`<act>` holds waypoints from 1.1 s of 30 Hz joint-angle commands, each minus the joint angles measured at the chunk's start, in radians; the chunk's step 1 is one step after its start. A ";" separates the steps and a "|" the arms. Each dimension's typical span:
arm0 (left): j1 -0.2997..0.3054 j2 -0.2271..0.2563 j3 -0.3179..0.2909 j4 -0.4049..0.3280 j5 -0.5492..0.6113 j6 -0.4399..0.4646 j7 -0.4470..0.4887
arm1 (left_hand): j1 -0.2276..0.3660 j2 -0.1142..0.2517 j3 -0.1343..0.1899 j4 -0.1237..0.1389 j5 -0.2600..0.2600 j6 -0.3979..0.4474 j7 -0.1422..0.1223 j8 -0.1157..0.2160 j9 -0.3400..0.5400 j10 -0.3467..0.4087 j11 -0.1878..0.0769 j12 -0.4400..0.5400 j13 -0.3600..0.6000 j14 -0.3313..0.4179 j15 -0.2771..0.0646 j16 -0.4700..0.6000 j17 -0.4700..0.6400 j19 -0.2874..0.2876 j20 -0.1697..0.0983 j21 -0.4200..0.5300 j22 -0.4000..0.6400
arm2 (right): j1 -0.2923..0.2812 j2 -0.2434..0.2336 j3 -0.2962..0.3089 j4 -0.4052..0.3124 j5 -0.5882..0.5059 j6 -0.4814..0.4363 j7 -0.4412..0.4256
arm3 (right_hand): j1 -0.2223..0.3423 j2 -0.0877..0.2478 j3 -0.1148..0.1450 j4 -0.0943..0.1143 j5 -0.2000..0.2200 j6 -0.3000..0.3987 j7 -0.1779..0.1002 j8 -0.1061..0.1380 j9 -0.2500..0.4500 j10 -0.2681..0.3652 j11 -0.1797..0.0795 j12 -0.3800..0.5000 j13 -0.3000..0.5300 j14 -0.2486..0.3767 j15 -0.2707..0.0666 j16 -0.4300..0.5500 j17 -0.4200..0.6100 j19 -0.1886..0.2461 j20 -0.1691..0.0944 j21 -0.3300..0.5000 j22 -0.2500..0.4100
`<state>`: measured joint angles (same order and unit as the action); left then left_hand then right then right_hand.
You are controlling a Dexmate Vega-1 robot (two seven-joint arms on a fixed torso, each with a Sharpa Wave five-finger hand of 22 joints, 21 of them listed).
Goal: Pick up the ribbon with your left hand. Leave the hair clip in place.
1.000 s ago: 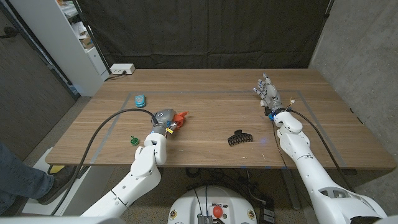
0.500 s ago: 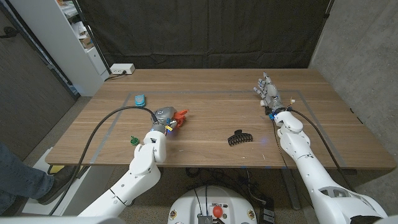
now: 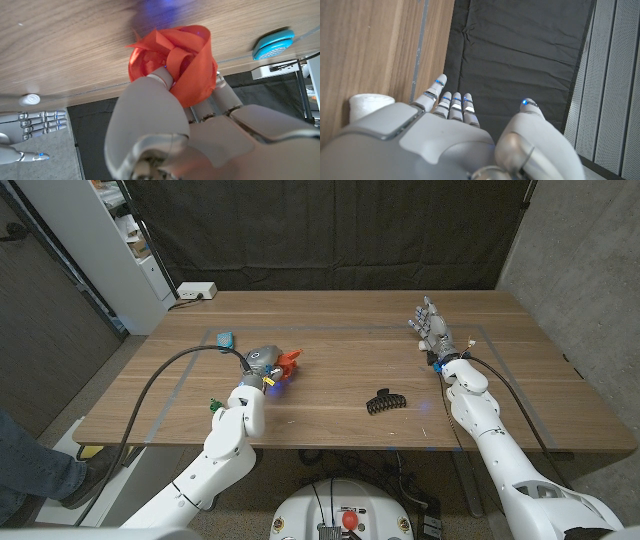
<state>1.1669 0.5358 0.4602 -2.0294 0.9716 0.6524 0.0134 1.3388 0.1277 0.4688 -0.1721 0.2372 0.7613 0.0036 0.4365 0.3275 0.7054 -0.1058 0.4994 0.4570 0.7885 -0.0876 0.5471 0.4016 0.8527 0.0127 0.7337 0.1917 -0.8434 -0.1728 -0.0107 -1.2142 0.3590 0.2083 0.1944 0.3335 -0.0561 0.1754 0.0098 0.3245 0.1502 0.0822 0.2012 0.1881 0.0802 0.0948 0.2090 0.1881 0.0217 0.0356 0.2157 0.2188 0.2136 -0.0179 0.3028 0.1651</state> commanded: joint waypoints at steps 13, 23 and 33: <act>0.067 0.028 -0.110 -0.104 -0.087 -0.087 0.018 | 0.000 -0.002 -0.001 0.004 0.010 0.020 -0.004 0.012 0.007 0.023 0.003 0.008 0.022 0.022 -0.056 -0.001 0.013 -0.008 -0.005 0.024 0.001 | -0.020 0.000 -0.006 -0.040 -0.004 -0.005 -0.017 | 0.000 0.009 -0.003 -0.005 0.006 0.008 0.003 -0.003 0.002 0.011 0.003 -0.005 0.005 0.005 0.000 0.004 0.002 0.015 -0.003 -0.007 0.005; 0.098 0.043 -0.193 -0.137 -0.191 -0.165 0.004 | -0.003 0.000 0.000 0.005 0.010 0.028 -0.002 0.015 0.009 0.028 0.002 0.009 0.032 0.028 -0.054 -0.004 0.017 -0.012 -0.008 0.034 0.000 | -0.027 0.002 -0.012 -0.055 -0.007 -0.006 -0.027 | 0.000 0.009 -0.004 -0.006 0.006 0.008 0.003 -0.003 0.002 0.011 0.003 -0.005 0.005 0.008 0.001 0.004 0.003 0.018 -0.002 -0.011 0.005; 0.101 0.060 -0.239 -0.161 -0.233 -0.203 -0.021 | -0.003 -0.002 -0.001 0.003 0.010 0.029 -0.001 0.016 0.011 0.029 0.001 0.007 0.040 0.035 -0.062 -0.003 0.023 -0.014 -0.014 0.042 0.000 | -0.030 0.001 -0.014 -0.064 -0.008 -0.007 -0.035 | 0.001 0.010 -0.005 -0.007 0.005 0.008 0.003 -0.003 0.002 0.014 0.004 -0.005 0.005 0.008 0.002 0.004 0.003 0.021 -0.002 -0.014 0.005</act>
<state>1.2575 0.5793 0.2742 -2.1623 0.7897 0.4936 0.0144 1.3388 0.1276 0.4660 -0.1695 0.2371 0.7791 -0.0002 0.4443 0.3365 0.7249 -0.1038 0.5025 0.4935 0.8123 -0.0960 0.5434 0.4200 0.8387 -0.0015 0.7696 0.1908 -0.8696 -0.1720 -0.0217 -1.2678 0.3532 0.2031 0.1672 0.3335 -0.0561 0.1712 0.0056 0.3245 0.1502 0.0822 0.2012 0.1881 0.0857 0.1002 0.2090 0.1881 0.0215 0.0356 0.2157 0.2188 0.2261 -0.0161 0.2920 0.1651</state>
